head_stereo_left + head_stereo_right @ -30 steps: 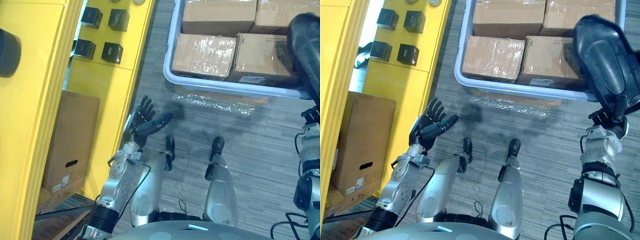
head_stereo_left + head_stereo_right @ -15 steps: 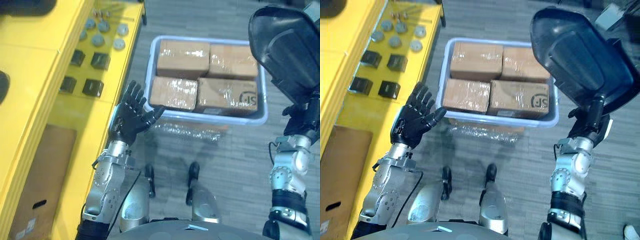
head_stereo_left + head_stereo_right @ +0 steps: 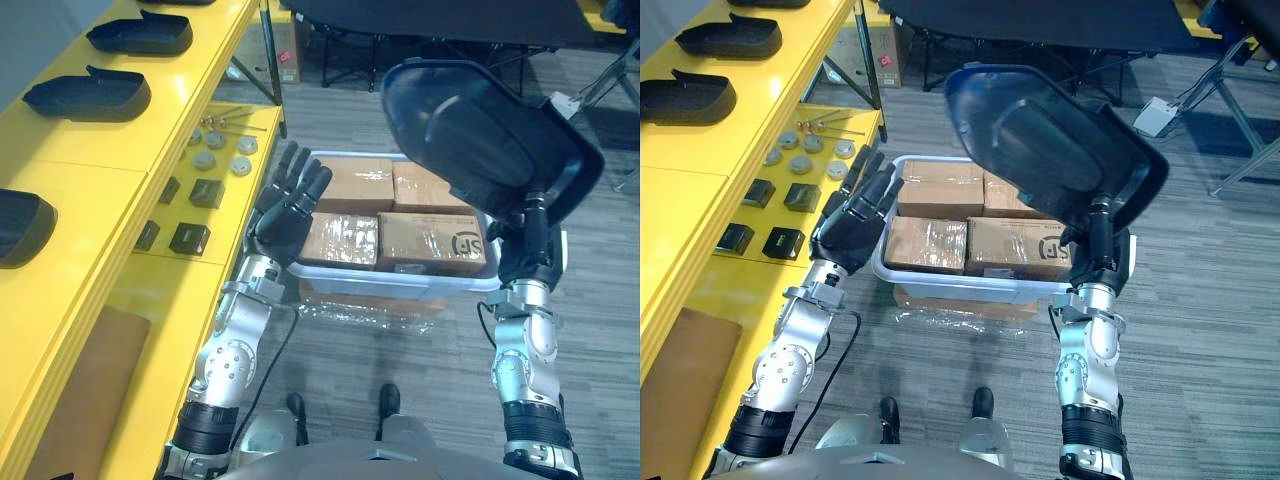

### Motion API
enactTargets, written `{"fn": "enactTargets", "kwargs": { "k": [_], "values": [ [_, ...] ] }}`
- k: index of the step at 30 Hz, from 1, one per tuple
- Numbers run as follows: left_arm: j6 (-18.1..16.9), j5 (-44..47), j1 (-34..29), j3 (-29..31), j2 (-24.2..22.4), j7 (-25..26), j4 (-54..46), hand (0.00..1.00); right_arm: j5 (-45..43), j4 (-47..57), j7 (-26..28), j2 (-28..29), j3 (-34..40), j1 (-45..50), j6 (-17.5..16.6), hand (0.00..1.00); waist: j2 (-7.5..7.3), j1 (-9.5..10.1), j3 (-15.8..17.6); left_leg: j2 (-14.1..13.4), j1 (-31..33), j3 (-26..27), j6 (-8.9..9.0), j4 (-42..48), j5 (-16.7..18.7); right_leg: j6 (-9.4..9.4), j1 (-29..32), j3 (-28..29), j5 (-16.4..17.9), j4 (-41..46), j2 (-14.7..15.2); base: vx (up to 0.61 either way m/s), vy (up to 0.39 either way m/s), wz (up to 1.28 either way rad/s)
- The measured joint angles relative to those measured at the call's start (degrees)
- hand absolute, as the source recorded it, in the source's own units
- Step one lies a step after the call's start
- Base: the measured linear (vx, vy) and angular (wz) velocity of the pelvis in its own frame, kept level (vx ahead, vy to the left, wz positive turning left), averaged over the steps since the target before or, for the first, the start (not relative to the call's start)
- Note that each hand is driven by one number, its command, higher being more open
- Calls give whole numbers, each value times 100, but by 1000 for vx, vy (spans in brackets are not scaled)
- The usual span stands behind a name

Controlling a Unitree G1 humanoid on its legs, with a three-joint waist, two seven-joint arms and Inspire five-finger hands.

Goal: Walk over and take three plastic housings, then place them on the shelf

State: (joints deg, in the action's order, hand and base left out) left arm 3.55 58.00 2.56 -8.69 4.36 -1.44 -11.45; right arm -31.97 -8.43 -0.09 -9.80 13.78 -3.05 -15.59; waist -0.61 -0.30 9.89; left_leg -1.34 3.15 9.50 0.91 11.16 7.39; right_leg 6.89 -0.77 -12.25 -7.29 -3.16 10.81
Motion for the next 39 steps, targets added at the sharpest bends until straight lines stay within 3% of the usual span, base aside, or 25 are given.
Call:
{"fn": "enactTargets", "kwargs": {
  "k": [4,12,20,26,31,39],
  "values": [
    [66,133,3,-50,6,-2,131,100,-1,-84,263,111,-217,0,3,0,-122,4,-126,8,-61,8,0,-71,-32,14,-30,-2,-12,5,7,-64,-21,0],
    [288,232,233,-446,9,-207,234,100,8,-858,720,120,-865,-4,130,0,-163,11,-316,65,-154,-22,-28,-254,-171,2,-48,-11,-108,-5,45,-63,-5,2],
    [303,228,235,-637,66,-445,266,100,-7,-1374,656,316,-1218,-11,173,0,-194,17,-371,78,-147,-61,2,-327,-292,-50,-53,-44,-67,-60,44,-58,-26,2],
    [293,176,238,-801,125,-498,266,100,-27,-1576,364,408,-1318,-18,-9,0,-258,18,-470,70,-146,-139,34,-342,-360,-105,-104,-177,-20,-105,22,-48,-32,6],
    [130,-717,262,-930,124,-412,252,100,-31,-1619,284,562,-1473,-22,-21,0,-353,34,-557,61,-147,-157,47,-339,-376,-124,-126,-232,-1,-120,15,-50,-15,3],
    [-94,-2297,262,-981,97,280,99,100,-28,-1558,277,749,-1863,-138,-21,0,-368,71,-573,64,-147,-207,54,-335,-375,-194,-111,-315,89,-98,12,-21,-4,3]
  ]
}}
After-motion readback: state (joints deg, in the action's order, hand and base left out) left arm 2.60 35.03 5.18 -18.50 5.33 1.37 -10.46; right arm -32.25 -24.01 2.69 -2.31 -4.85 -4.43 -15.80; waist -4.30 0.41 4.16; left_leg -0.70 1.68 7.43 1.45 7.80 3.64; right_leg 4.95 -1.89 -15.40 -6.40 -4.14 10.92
